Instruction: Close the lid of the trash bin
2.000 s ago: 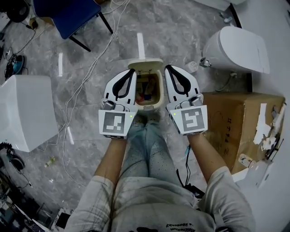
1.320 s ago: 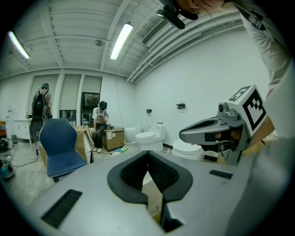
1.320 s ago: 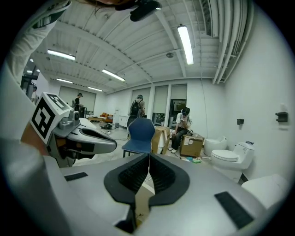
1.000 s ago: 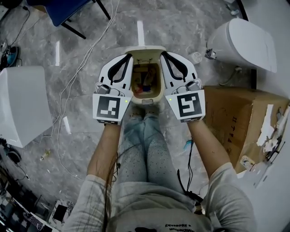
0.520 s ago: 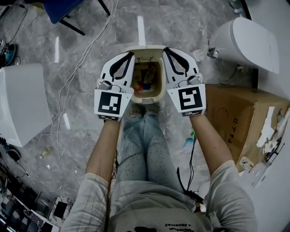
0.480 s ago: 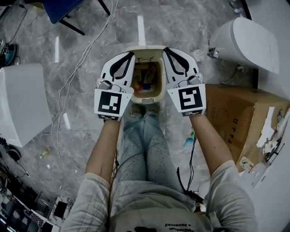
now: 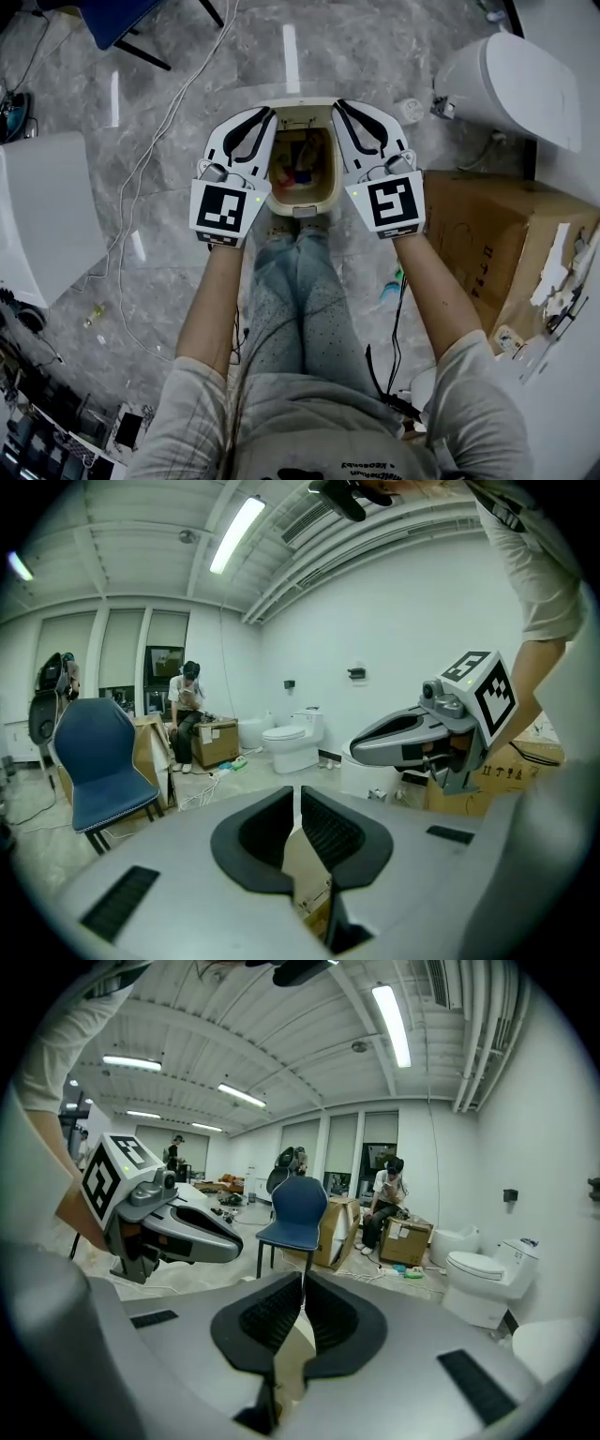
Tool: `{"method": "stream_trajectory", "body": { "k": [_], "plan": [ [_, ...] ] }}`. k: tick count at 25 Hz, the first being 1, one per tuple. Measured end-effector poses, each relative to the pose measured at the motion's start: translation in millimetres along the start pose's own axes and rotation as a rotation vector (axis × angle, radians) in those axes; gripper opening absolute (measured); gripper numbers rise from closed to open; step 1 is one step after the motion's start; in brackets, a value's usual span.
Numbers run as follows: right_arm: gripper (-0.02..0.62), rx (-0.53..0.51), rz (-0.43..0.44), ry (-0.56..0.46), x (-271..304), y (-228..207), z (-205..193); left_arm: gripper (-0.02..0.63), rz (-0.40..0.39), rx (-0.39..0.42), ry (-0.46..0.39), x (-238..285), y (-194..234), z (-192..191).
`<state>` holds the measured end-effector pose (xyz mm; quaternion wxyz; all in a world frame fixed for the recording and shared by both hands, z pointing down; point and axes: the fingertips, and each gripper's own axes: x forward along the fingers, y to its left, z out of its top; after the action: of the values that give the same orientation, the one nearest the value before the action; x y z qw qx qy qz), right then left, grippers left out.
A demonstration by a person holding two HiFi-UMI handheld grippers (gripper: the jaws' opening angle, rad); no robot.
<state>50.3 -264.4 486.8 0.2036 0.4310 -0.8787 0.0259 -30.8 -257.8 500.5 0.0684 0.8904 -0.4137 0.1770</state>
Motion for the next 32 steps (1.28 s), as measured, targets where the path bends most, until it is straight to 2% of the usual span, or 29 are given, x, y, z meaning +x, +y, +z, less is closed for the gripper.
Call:
{"method": "stream_trajectory", "body": {
  "k": [3, 9, 10, 12, 14, 16, 28, 32],
  "plan": [
    [0.035, 0.021, 0.029, 0.012, 3, 1, -7, 0.021, -0.008, 0.007, -0.001, 3, 0, -2],
    [0.035, -0.005, 0.07, 0.037, 9, 3, -17, 0.026, -0.024, 0.028, 0.017, 9, -1, -8],
    [0.035, -0.007, 0.076, 0.039, 10, 3, -18, 0.045, -0.027, 0.03, 0.021, 10, -1, -9],
    [0.037, -0.012, 0.088, 0.04, 12, 2, -19, 0.127, -0.037, 0.029, 0.029, 13, 0, -11],
    [0.042, -0.017, 0.103, 0.046, 14, 3, -22, 0.13, -0.047, 0.03, 0.037, 15, 1, -14],
    [0.161, -0.012, 0.126, 0.066, 19, 3, -28, 0.137, -0.058, 0.029, 0.048, 19, 4, -19],
    [0.163, -0.061, 0.148, 0.197, 38, -10, -68, 0.155, -0.094, 0.09, 0.139, 39, 18, -55],
    [0.161, -0.098, 0.169, 0.223, 44, -12, -76, 0.155, -0.095, 0.078, 0.157, 43, 28, -63]
  ]
}}
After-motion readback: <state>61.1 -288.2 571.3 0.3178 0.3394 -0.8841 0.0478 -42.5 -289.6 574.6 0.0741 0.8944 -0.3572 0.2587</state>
